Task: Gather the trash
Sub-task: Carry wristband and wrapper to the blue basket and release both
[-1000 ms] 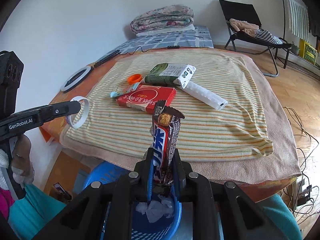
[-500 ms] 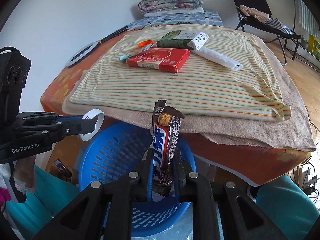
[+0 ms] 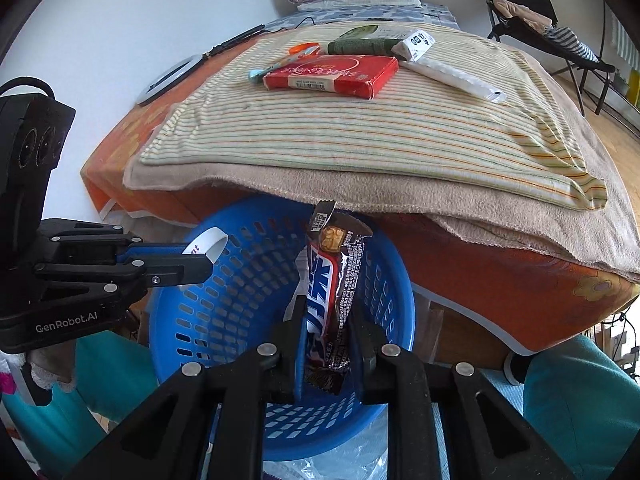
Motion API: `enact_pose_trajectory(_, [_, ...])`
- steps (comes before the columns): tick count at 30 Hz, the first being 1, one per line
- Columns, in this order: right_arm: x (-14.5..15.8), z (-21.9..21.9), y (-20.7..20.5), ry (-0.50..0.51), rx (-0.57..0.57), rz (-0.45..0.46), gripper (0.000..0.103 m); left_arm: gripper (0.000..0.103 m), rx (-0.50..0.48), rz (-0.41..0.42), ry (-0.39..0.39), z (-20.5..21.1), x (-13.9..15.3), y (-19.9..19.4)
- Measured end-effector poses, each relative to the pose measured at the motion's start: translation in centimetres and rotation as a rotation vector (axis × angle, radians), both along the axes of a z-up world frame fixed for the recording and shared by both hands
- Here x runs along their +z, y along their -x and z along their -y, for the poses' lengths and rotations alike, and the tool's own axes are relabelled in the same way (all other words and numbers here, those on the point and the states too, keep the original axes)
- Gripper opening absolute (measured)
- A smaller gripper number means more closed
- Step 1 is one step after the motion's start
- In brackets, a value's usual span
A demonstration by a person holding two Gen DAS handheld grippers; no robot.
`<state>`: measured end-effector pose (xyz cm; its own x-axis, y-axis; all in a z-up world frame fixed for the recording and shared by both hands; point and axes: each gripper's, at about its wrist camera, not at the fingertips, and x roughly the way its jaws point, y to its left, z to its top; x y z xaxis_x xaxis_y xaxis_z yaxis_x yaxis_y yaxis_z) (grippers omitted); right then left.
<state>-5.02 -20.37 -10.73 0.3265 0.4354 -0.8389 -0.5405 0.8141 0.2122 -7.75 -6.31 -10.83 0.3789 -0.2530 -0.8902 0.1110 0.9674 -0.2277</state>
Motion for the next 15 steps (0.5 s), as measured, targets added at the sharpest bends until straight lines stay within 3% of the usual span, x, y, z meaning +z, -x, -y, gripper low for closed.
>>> enact_pose_trajectory(9, [-0.4,-0.1,-0.04,0.016,-0.005,-0.005,0.025,0.008,0.012,-0.015,-0.013,-0.1,-0.21,-0.08])
enact_pose_trajectory(11, [-0.44,-0.07,-0.1,0.015,-0.009,-0.006,0.028,0.014,0.017,-0.023,-0.016,-0.24,-0.36,-0.07])
enact_pose_trajectory(15, [-0.49,0.09,-0.25,0.015,-0.026,-0.01,0.048,0.037,0.032,-0.014,-0.021,-0.56,-0.22,0.01])
